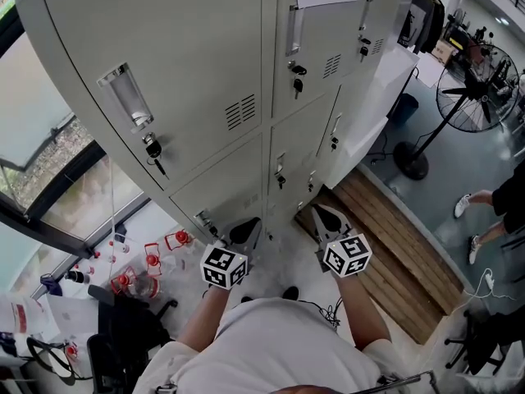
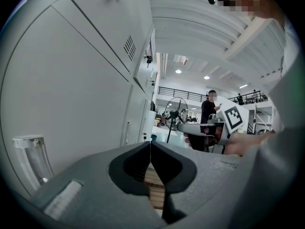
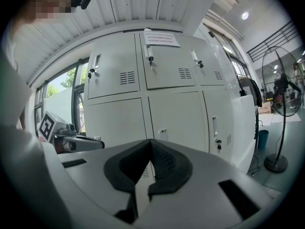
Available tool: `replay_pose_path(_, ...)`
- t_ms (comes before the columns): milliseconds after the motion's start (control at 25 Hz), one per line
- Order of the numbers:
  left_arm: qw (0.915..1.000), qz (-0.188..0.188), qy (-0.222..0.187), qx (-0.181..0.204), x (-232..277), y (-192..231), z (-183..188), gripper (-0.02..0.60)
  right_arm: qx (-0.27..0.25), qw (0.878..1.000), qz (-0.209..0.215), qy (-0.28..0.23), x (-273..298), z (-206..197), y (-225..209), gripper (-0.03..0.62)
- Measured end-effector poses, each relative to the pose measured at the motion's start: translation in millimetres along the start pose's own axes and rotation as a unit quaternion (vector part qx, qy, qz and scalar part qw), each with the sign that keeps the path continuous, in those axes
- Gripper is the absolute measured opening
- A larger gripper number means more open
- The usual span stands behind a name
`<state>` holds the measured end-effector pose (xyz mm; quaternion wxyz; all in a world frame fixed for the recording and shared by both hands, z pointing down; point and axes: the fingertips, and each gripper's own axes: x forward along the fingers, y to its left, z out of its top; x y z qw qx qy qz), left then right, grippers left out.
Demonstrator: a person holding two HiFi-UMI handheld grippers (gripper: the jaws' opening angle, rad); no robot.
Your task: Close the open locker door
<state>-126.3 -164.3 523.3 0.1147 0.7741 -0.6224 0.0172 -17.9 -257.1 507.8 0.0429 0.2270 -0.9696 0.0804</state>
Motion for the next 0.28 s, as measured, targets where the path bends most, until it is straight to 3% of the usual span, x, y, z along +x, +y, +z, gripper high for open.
replay_pose_path(280,1.0000,-0.001,-0.002,-0.001,0.3,1.5,1.8,0.015,0.001,1.000,0.006,0.003,0.9,-1.8,3.8,0.003)
